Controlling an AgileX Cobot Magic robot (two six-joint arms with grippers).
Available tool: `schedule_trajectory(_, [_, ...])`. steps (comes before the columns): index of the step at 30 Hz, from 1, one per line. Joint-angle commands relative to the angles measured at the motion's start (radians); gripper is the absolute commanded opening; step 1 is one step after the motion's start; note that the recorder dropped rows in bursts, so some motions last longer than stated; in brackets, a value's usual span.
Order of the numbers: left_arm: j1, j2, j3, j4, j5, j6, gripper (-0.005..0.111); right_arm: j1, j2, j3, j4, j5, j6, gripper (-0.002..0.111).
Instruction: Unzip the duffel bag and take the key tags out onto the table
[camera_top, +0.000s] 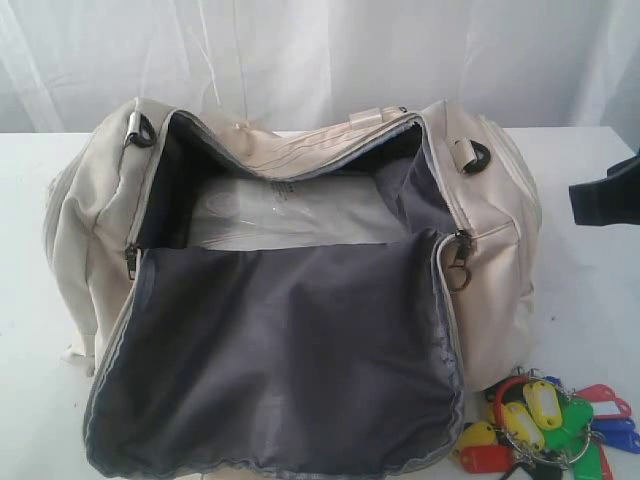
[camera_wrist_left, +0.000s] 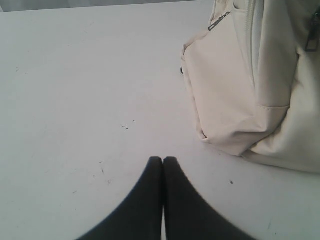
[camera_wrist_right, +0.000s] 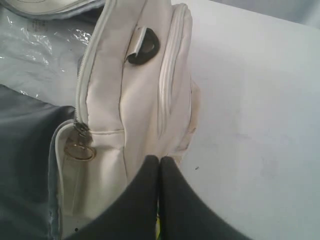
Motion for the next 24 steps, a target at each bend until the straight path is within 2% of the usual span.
schedule_trajectory(1, [-0.006,-0.005,0.003,-0.008,0.003,-0.005,0.0,-0.005,-0.004,-0.003,-0.006,-0.006,0.004,0.0])
schedule_trajectory(10, [-0.006,-0.005,0.003,-0.008,0.003,-0.003,0.0,-0.005,-0.085,-0.003,-0.004,-0.006,0.004,0.0])
schedule_trajectory(16, [-0.006,-0.005,0.003,-0.006,0.003,-0.001,0.0,-0.05,-0.315,-0.003,0.034,-0.006,0.011,0.0])
schedule_trajectory(19, [-0.006,-0.005,0.003,-0.006,0.003,-0.001,0.0,-0.155,-0.559,-0.003,0.027,-0.006,0.011,0.0])
schedule_trajectory(22, [-0.006,-0.005,0.003,-0.006,0.003,-0.001,0.0,-0.155,-0.698,-0.003,0.026,-0.006,0.011,0.0])
schedule_trajectory(24, [-0.006,-0.005,0.003,-0.006,0.003,-0.001,0.0,-0.153,-0.736,0.05,0.027,-0.095,0.011,0.0])
